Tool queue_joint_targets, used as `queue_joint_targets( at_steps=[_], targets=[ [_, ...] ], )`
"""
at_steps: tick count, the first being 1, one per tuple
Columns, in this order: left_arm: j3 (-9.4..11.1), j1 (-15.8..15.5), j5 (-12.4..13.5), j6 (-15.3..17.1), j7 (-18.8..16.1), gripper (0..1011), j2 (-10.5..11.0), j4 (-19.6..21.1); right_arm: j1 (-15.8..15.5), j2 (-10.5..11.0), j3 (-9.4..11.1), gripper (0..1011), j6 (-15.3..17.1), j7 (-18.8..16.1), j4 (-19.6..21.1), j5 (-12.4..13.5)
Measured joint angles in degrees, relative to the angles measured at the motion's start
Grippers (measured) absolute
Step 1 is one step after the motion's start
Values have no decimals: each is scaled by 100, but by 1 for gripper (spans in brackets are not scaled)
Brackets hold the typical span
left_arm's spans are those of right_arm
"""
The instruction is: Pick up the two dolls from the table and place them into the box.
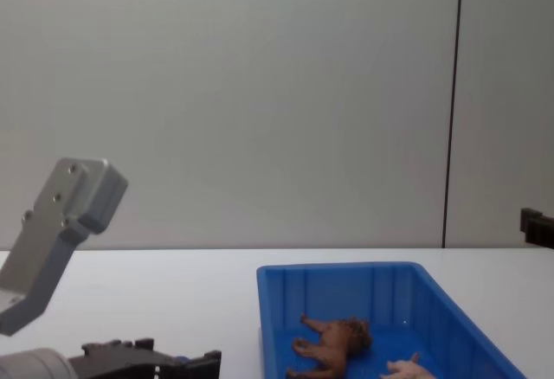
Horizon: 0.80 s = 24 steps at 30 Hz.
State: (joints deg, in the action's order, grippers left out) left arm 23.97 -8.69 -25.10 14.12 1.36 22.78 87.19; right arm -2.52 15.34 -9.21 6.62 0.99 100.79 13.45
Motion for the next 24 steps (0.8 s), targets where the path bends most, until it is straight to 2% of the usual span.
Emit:
queue_joint_targets(
  at_steps=[6, 9, 13, 14, 16, 24],
  targets=[
    [8, -26, -17, 23, 55, 716, -49, -126, 0, -1, 0, 1001, 0, 0, -1, 0],
    [9, -30, -21, 24, 68, 657, -67, -166, 0, 0, 0, 1001, 0, 0, -1, 0],
    [9, -31, -22, 12, 74, 499, -80, -188, 0, 0, 0, 1001, 0, 0, -1, 0],
    [9, -31, -22, 9, 74, 499, -82, -190, 0, 0, 0, 1001, 0, 0, -1, 0],
    [7, -31, -22, -20, 74, 367, -87, -192, 0, 0, 0, 1001, 0, 0, -1, 0],
    [-21, -29, 6, -178, 74, 276, -94, -148, 0, 0, 0, 1001, 0, 0, -1, 0]
  ],
)
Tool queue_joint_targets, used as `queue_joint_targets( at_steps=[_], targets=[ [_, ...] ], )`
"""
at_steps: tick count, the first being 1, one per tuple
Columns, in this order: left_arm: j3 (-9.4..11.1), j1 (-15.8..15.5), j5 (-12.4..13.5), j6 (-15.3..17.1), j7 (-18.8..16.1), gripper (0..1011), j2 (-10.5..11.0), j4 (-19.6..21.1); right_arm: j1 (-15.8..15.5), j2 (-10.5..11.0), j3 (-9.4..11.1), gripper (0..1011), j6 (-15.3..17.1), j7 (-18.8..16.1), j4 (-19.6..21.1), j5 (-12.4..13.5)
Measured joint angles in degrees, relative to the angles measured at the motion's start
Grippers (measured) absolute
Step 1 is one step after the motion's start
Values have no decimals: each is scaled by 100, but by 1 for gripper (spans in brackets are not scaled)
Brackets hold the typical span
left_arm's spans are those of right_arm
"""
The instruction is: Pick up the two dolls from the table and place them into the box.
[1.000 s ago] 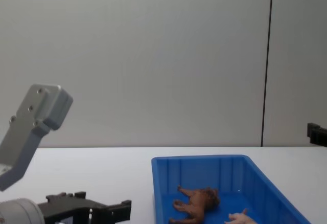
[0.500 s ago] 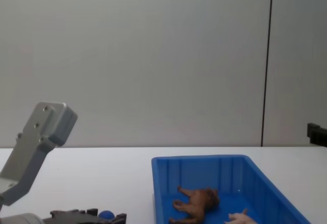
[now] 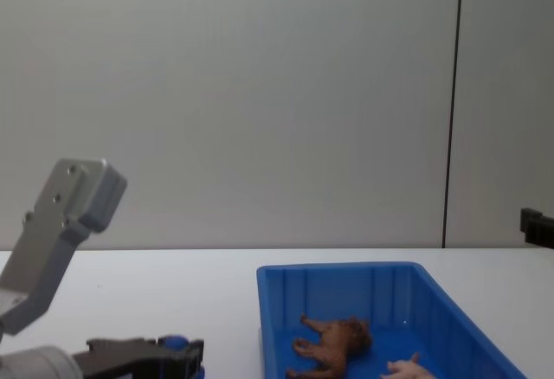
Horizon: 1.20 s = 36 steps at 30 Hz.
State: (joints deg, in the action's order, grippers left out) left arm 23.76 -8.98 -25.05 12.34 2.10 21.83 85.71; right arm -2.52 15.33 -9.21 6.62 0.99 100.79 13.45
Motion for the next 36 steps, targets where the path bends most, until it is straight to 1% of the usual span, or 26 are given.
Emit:
queue_joint_targets(
  at_steps=[6, 8, 12, 19, 22, 25, 27, 28, 31, 32, 33, 34, 35, 36],
  targets=[
    [-46, -50, 106, -202, 58, 241, -1, 121, 0, 0, 0, 1001, 0, 0, 0, 0],
    [-53, -64, 119, -224, 74, 231, -2, 139, 0, 0, 0, 1001, 0, 0, 0, 0],
    [-87, -151, 219, -362, 223, 213, -17, 223, 0, 0, 0, 1001, 0, 0, 0, 0],
    [-126, -337, 335, -560, 589, 181, -74, 310, 0, 0, 0, 1001, 0, 0, 0, 0],
    [-136, -448, 372, -669, 842, 164, -127, 323, 0, 0, 0, 1001, 0, 0, 0, 0],
    [-138, -517, 384, -734, 1016, 158, -161, 323, 0, 0, 0, 1001, 0, 0, 0, 0],
    [-137, -615, 390, -802, 1229, 160, -214, 309, 0, 0, 0, 1001, 0, 0, 0, 0],
    [-137, -615, 390, -802, 1229, 158, -214, 309, 0, 0, 0, 1001, 0, 0, 0, 0],
    [-125, -739, 391, -886, 1525, 238, -290, 257, 0, 0, 0, 1001, 0, 0, 0, 0],
    [-120, -762, 391, -900, 1583, 238, -305, 245, 0, 0, 0, 1001, 0, 0, 0, 0],
    [-117, -785, 391, -919, 1661, 301, -319, 231, 0, 0, 0, 1001, 0, 0, 0, 0],
    [-113, -808, 390, -933, 1718, 316, -334, 217, 0, 0, 0, 1001, 0, 0, 0, 0],
    [-104, -859, 386, -960, 1833, 360, -366, 189, 0, 0, 0, 1001, 0, 0, 0, 0],
    [-99, -884, 384, -972, 1894, 374, -382, 173, 0, 0, 0, 1001, 0, 0, 0, 0]
  ],
)
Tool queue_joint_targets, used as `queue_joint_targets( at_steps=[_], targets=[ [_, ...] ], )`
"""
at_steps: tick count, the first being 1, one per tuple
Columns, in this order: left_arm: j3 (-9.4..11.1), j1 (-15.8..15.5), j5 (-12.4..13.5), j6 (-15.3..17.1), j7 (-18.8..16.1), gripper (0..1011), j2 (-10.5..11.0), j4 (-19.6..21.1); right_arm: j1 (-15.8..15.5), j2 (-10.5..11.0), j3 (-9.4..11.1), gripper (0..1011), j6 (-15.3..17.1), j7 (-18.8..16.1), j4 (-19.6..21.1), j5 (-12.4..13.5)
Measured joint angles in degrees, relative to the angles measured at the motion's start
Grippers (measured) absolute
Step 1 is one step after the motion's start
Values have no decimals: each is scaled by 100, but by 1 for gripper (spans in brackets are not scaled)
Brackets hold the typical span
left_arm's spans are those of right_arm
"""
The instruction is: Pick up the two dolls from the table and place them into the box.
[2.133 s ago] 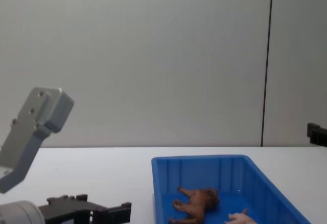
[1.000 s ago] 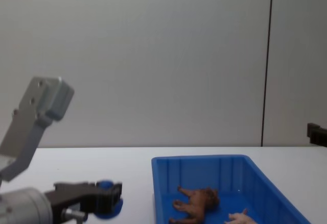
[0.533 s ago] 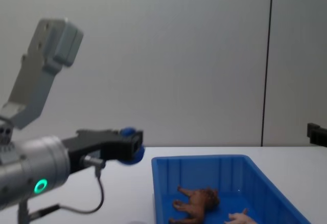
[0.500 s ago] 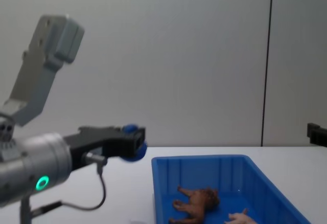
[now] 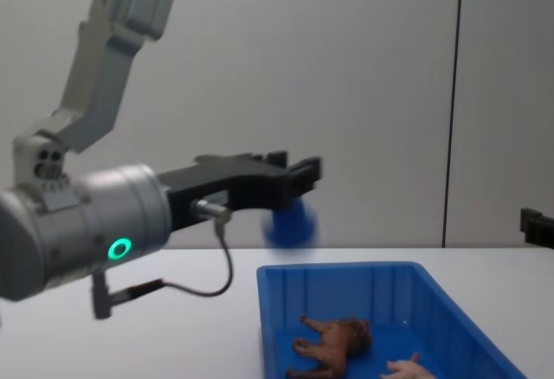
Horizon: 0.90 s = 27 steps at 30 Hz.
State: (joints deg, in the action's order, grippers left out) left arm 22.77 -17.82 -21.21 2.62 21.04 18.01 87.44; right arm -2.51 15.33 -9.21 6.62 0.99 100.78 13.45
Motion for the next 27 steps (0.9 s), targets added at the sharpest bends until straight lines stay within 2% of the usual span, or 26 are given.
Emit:
queue_joint_targets(
  at_steps=[2, 5, 6, 7, 8, 11, 13, 14, 17, 18, 21, 27],
  targets=[
    [11, -58, -6, -24, 118, 422, -37, -39, 0, 0, 0, 1001, 0, 0, 0, 0],
    [42, -185, -36, -83, 422, 563, -132, -134, 0, 0, 0, 1001, 0, 0, 0, 0],
    [49, -207, -39, -95, 475, 574, -149, -151, 0, 0, 0, 1001, 0, 0, 0, 0],
    [61, -252, -48, -119, 585, 640, -183, -187, 0, 0, 0, 1001, -1, 0, 0, 0],
    [68, -273, -52, -128, 628, 640, -199, -202, 0, 0, 0, 1001, -1, 0, 0, 0],
    [85, -343, -70, -162, 775, 758, -251, -253, 0, 0, 0, 1001, 0, 0, 0, 0],
    [93, -373, -77, -175, 839, 797, -274, -275, 0, 0, 0, 1001, 0, 0, 0, 0],
    [97, -387, -80, -182, 868, 850, -284, -286, 0, 0, 0, 1001, 0, 0, 0, 0],
    [110, -431, -87, -204, 970, 900, -318, -320, 0, 0, 0, 1001, 0, 0, 0, 0],
    [115, -451, -91, -212, 1008, 955, -333, -333, 0, 0, 0, 1001, 0, 0, 0, 0],
    [120, -476, -98, -223, 1063, 998, -351, -353, 0, 0, 0, 1001, -1, 0, 0, 0],
    [134, -528, -111, -244, 1174, 1001, -389, -393, 0, 0, 0, 1001, -1, 0, 0, 0]
  ],
)
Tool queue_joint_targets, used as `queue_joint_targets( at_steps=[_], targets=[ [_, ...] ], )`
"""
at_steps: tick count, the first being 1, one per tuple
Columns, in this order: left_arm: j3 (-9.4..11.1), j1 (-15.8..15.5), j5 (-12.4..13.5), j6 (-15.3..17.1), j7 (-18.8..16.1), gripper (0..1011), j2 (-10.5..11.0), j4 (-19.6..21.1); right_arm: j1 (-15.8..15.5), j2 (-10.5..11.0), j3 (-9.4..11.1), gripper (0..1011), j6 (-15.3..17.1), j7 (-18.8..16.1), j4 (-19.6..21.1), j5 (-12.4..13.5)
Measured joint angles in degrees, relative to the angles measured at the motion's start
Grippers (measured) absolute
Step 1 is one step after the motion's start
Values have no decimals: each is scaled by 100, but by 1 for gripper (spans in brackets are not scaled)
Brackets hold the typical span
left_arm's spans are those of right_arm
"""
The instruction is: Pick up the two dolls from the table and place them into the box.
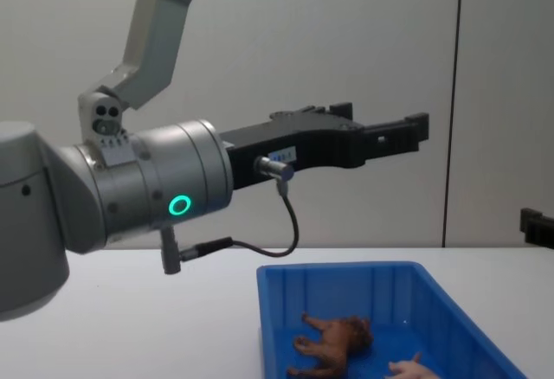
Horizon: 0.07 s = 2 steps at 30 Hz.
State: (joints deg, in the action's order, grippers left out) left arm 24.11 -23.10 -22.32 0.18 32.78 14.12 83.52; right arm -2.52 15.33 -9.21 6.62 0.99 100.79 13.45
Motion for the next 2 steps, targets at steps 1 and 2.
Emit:
queue_joint_targets(
  at_steps=[1, 2],
  targets=[
    [1, -4, -1, -2, 8, 1001, -3, -3, 0, 0, 0, 1001, 0, 0, 0, 0],
    [2, -9, -2, -4, 16, 1001, -6, -6, 0, 0, 0, 1001, 0, 0, 0, 0]
  ],
)
